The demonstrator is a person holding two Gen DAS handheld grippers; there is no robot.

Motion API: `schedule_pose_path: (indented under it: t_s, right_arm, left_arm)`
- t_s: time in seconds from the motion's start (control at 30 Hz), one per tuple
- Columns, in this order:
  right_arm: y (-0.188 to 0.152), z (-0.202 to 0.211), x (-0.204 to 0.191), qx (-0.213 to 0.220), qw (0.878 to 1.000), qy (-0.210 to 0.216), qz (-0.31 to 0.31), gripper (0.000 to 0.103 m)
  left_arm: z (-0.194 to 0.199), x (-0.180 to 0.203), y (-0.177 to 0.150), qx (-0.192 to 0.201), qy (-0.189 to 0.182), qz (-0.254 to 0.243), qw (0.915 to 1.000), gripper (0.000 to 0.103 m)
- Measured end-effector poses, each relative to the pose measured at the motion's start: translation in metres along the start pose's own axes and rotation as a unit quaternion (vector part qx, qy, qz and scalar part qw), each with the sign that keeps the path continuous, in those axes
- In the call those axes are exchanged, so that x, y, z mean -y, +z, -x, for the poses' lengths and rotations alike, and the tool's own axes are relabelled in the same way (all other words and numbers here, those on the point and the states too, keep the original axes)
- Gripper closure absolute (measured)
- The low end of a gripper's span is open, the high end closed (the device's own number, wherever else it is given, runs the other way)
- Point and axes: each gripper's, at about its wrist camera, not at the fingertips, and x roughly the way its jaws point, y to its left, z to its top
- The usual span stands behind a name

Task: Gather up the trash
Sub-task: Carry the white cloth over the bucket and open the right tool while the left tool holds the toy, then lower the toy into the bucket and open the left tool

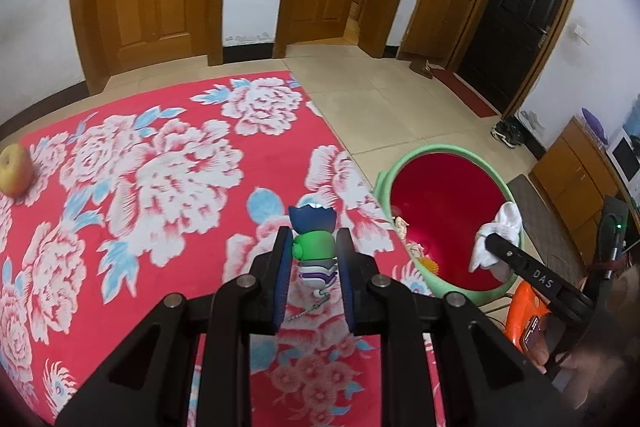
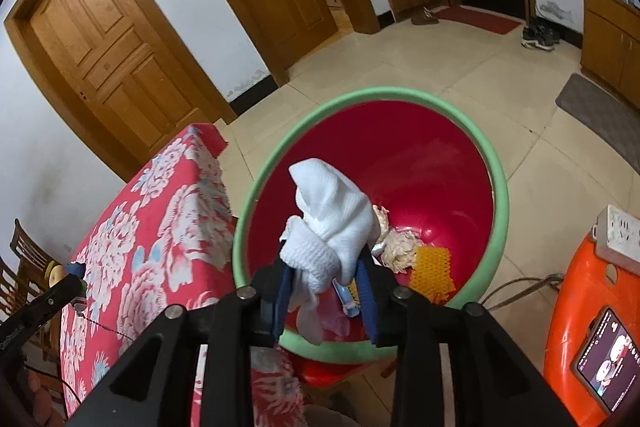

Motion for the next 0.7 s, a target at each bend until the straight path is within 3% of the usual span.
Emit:
schedule_pose_path:
  t_s: [0.07,0.13,0.17,0.7]
  right_arm:
    - [-0.001,-0.001,0.006,0.000,1.000,0.002,-0.008,0.062]
    - [-0.001,-0.001,0.009,0.002,1.000,0.002,-0.015,0.047]
    - [-0.001,-0.001,0.010,0.003,1.000,0.004,-0.017,0.045]
    - [0.004,0.024,0.037,0.044,0.997,0.016,-0.056,0.043]
  left_arm:
    - [-0.004,0.007,0.001,-0.002,-0.004,-0.007,1.0000,0.082]
    - [-0.009,0.014,0.002,-0.005,-0.007,-0.014,0.9999,0.082]
    - [-0.011,0.018,0.002,-0.007,-0.010,-0.016,0.9998,0.082]
    - [-0.054,0.082,0.005,-0.038,-0.043,-0.079,0.9952,0.082]
